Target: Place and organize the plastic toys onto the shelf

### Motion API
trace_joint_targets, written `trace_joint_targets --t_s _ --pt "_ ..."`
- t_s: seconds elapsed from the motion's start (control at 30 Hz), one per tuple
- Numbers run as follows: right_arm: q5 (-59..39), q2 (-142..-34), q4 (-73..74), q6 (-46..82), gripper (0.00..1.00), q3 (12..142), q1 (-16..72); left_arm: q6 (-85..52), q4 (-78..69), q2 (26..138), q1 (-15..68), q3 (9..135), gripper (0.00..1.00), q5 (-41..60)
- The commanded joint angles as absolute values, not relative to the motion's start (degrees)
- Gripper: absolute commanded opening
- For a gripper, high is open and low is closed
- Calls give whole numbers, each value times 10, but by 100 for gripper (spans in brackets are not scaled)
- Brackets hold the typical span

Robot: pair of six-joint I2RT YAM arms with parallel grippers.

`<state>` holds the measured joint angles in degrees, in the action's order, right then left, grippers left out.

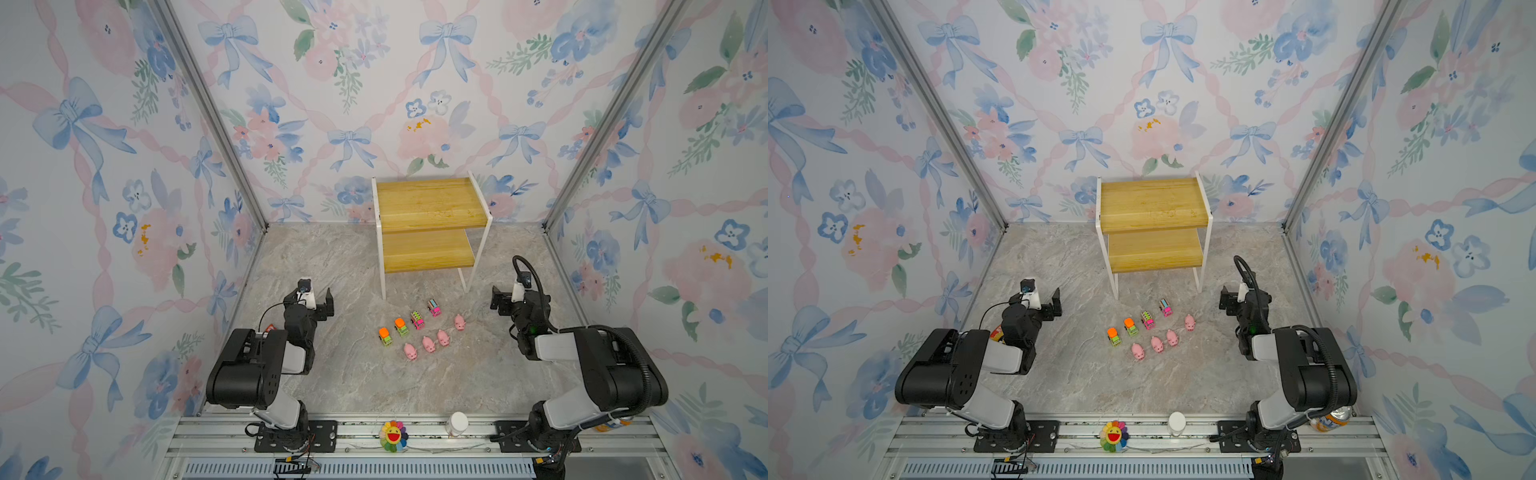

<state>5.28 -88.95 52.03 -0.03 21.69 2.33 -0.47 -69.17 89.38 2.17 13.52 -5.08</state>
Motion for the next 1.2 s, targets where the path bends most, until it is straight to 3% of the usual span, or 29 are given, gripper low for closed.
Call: trace_joint_targets --t_s 0.0,0.63,0.77,0.9,1.03,1.17 --pt "48 -888 517 5 97 226 22 -11 -691 897 17 139 98 -42" --pt "78 -871 495 8 99 232 26 -9 -690 895 19 139 98 -47" --pt "75 -771 325 0 99 267 30 8 -645 842 37 144 98 -62" --pt "56 -673 125 18 99 323 34 16 -489 745 75 186 98 -83" --pt "31 -599 -5 54 98 348 61 -45 -354 669 109 234 98 -45" --pt "25 -549 -95 86 96 342 111 -92 -335 622 148 219 98 -32"
